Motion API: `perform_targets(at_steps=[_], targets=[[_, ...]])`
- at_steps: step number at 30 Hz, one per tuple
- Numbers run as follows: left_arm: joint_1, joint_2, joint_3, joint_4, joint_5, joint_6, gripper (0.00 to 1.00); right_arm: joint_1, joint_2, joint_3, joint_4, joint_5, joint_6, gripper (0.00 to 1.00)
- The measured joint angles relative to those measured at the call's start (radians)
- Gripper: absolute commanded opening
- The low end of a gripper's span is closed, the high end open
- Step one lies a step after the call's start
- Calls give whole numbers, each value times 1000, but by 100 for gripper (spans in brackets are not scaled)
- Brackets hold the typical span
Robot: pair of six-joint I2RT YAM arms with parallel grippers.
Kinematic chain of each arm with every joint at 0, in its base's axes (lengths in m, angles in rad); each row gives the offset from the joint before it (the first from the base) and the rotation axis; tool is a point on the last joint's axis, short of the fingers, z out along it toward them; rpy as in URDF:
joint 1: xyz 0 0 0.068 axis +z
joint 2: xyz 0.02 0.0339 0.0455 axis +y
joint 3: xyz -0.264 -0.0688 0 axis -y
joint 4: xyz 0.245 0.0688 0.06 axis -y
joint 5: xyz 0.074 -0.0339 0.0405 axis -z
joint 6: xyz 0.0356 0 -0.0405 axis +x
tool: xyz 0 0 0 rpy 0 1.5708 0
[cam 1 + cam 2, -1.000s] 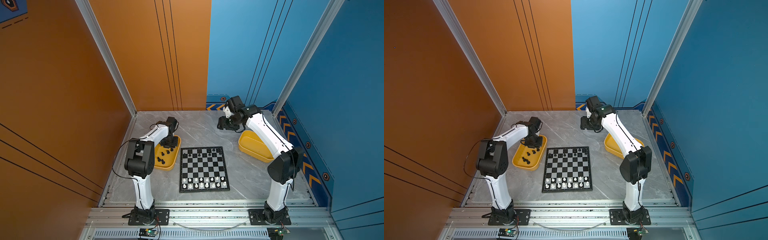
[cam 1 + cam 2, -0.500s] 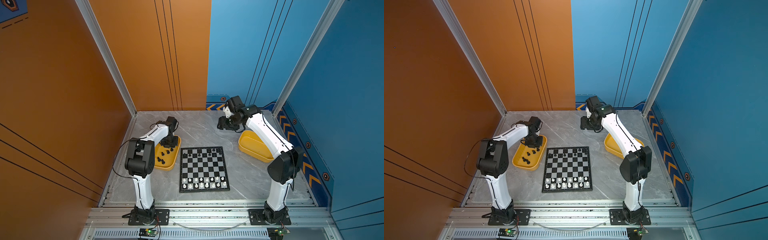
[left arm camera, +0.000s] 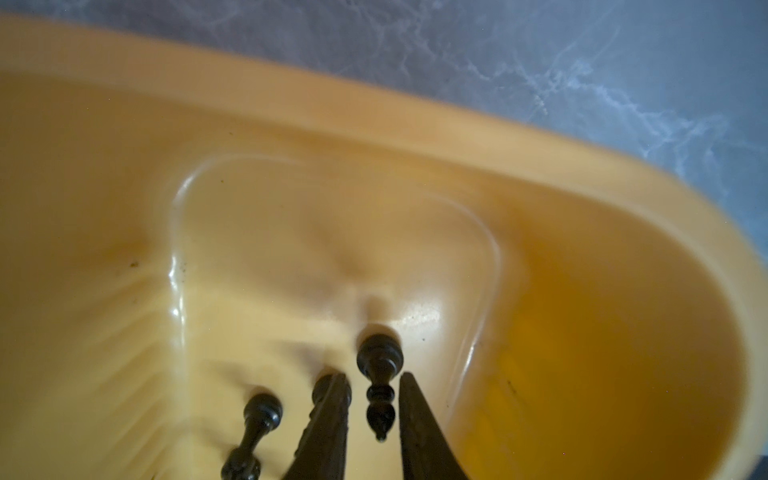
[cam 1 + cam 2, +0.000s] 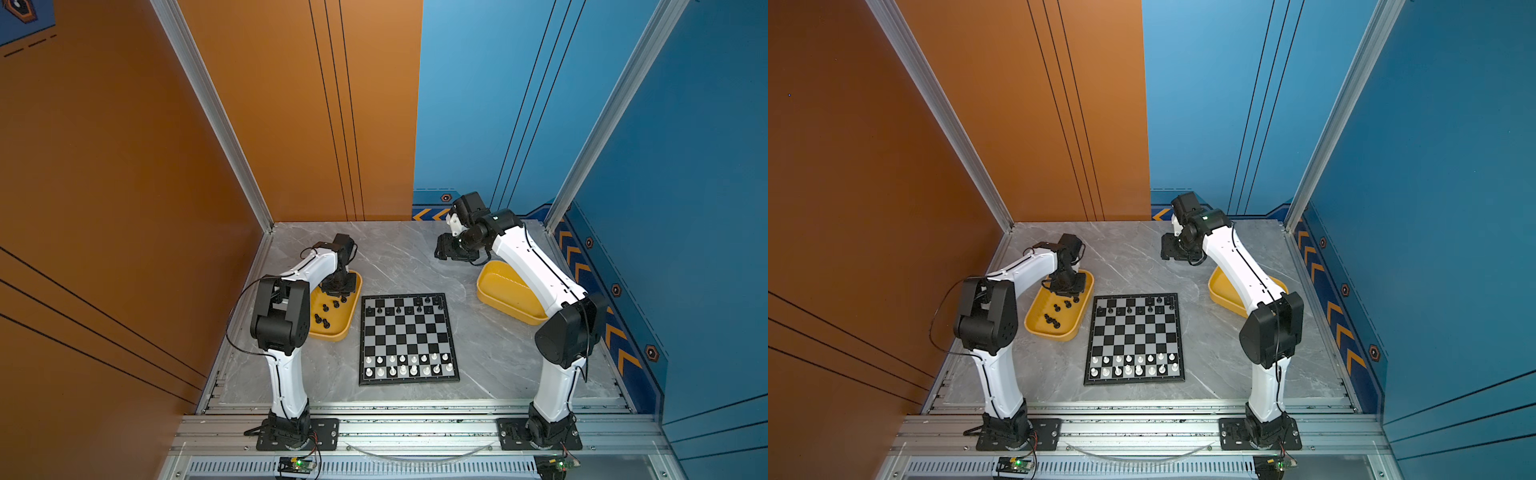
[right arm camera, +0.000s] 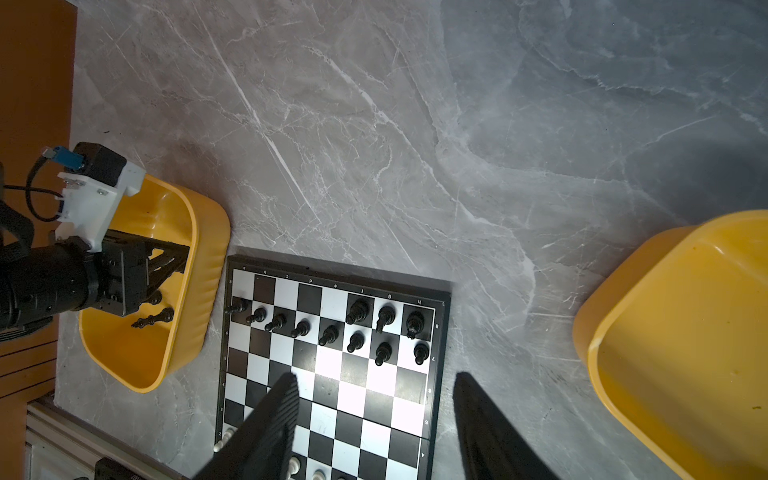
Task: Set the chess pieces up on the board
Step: 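Close the left gripper around the tall black piece in the tray, then lift the black piece and carry it over the board's farthest row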
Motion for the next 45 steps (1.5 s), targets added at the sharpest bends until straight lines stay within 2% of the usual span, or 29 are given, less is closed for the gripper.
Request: perform_targets(at_steps=[17, 30, 37, 45], targets=[[0, 5, 0, 0, 7, 0, 8, 0, 0, 0, 0, 0, 0, 62], [0, -8, 25, -42, -3, 0, 4, 11, 0, 0, 0, 0, 0, 62], [-16, -92, 79, -79, -32, 0, 4, 24, -2, -31, 0, 1, 0, 62], [-98, -131, 115, -129, -62, -4, 4, 29, -67, -111, 1, 12, 0, 62]])
